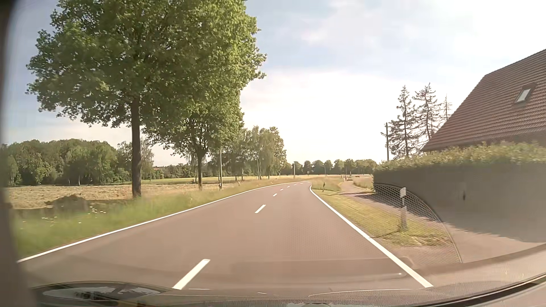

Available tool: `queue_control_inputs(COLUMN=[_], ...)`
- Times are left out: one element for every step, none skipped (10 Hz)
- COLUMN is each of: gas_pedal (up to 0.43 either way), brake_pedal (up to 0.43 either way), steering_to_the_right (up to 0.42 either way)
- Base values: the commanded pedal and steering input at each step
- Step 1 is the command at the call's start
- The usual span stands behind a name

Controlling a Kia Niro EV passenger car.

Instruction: Follow the waypoints while adhering to traffic rules and regulations

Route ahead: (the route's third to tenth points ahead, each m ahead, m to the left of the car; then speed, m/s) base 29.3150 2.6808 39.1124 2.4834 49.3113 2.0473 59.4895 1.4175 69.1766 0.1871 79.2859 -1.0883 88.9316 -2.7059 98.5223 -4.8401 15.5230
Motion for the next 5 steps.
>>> queue_control_inputs(gas_pedal=[0.15, 0.15, 0.15, 0.15, 0.157], brake_pedal=[0.0, 0.0, 0.0, 0.0, 0.0], steering_to_the_right=[0.004, 0.004, 0.003, 0.003, 0.003])
